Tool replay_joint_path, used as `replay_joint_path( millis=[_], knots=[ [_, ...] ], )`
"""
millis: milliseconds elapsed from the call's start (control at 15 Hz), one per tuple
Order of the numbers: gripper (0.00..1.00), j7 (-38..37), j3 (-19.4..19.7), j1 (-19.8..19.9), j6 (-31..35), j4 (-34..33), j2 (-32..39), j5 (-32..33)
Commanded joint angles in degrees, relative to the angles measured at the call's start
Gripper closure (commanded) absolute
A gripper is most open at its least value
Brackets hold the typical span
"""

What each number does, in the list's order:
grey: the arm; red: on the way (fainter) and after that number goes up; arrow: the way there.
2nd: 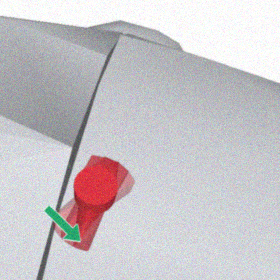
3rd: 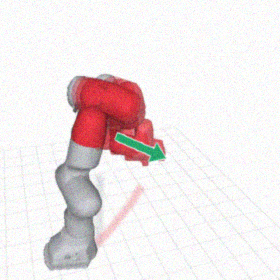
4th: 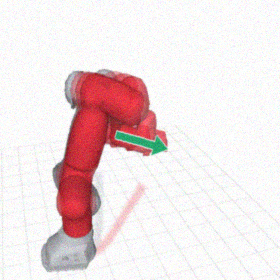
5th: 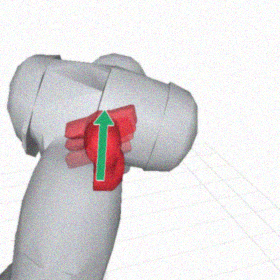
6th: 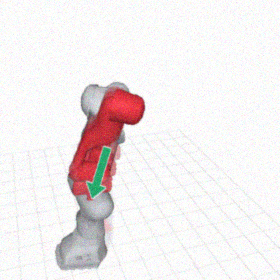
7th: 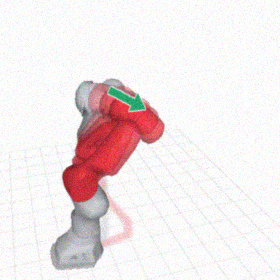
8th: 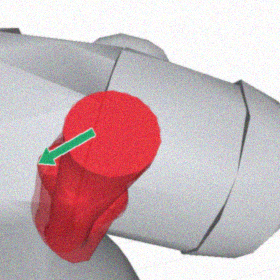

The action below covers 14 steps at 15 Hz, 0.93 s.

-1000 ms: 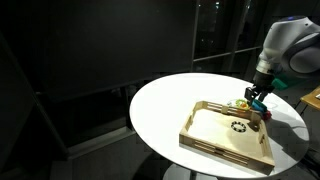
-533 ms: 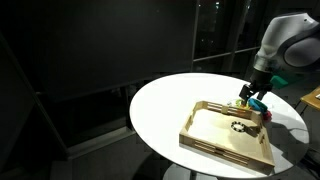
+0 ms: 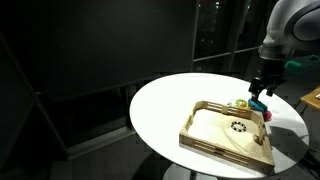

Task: Move the green ring from the tray to the pile of rings on the table

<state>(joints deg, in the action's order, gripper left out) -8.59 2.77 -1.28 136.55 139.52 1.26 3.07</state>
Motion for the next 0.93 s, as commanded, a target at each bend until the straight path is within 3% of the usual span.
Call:
replay_joint_path(
  millis=[0,400,867],
  knots=[
    [0.00,3.10,-0.42,1.14,-9.98,-0.21,-5.64,0.01],
    [0.00,4.10,-0.51,1.84,-18.87,-0.48,-12.26,1.00],
    [0.00,3.29,-0.76,1.79,-18.01,-0.18,-12.19,0.04]
  ],
)
